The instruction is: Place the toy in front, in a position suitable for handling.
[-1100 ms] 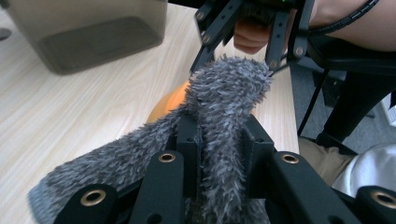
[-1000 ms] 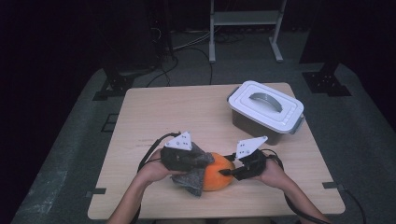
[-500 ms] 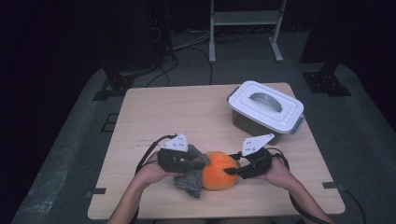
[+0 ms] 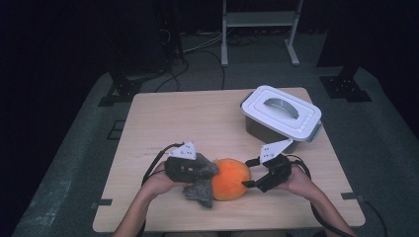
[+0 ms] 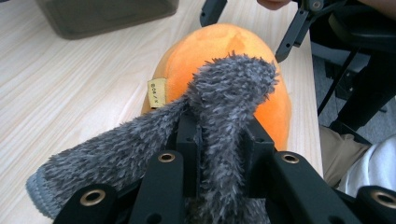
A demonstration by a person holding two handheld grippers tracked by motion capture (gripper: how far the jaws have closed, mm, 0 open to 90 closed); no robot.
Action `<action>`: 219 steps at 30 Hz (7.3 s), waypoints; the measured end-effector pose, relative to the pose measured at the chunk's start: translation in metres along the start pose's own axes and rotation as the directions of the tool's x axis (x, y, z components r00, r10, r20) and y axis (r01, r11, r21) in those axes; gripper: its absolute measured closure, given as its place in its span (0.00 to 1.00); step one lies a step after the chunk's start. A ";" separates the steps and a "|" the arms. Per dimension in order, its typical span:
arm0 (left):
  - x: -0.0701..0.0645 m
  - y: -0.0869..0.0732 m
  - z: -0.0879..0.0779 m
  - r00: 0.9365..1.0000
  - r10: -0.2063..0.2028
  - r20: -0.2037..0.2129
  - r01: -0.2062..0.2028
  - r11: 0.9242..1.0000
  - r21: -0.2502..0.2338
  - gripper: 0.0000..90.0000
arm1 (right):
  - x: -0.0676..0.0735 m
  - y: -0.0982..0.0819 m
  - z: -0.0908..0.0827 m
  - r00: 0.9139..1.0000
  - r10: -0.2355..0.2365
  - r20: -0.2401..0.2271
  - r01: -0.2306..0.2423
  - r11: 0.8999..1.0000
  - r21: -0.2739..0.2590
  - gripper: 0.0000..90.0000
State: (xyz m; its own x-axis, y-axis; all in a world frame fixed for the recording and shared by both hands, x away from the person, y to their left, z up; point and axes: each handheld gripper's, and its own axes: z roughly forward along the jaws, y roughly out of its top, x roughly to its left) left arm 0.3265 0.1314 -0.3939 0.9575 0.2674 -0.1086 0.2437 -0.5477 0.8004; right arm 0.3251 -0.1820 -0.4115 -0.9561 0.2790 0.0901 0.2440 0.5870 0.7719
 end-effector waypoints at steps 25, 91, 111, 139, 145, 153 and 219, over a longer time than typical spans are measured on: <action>-0.010 0.023 0.001 0.999 0.040 0.002 -0.040 0.999 0.031 0.81 | 0.021 0.028 0.009 0.991 -0.121 0.052 0.120 0.993 0.008 0.47; -0.009 0.006 -0.017 1.000 0.004 0.001 -0.004 1.000 0.001 0.81 | 0.020 0.025 0.022 0.994 -0.113 -0.004 0.113 0.993 -0.023 0.49; -0.023 0.013 -0.010 0.996 0.022 0.089 -0.022 1.000 -0.010 0.81 | 0.035 0.025 0.025 0.995 -0.100 -0.023 0.100 0.995 0.024 0.54; -0.007 0.023 0.000 1.000 0.017 0.016 -0.018 0.999 0.050 0.82 | 0.013 0.008 0.015 0.997 -0.068 -0.044 0.069 0.998 0.013 0.31; -0.012 0.029 0.003 0.999 0.040 0.022 -0.041 0.998 0.052 0.81 | 0.016 0.001 0.019 0.999 0.000 -0.040 -0.001 1.000 -0.023 0.34; -0.021 0.053 0.012 0.994 0.095 0.060 -0.098 0.994 0.039 0.81 | 0.031 0.015 0.022 0.992 -0.123 0.015 0.123 0.992 -0.028 0.50; -0.007 0.015 -0.002 0.999 0.022 0.028 -0.023 0.998 0.056 0.81 | 0.007 -0.001 0.020 1.000 0.008 -0.019 -0.009 0.999 -0.050 0.41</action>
State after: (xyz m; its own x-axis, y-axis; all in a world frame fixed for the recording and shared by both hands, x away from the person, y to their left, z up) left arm 0.3230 0.1232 -0.3796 0.9664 0.2333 -0.1076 0.2298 -0.5975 0.7682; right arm 0.3216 -0.1652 -0.4239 -0.9570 0.2692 0.1076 0.2437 0.5460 0.8016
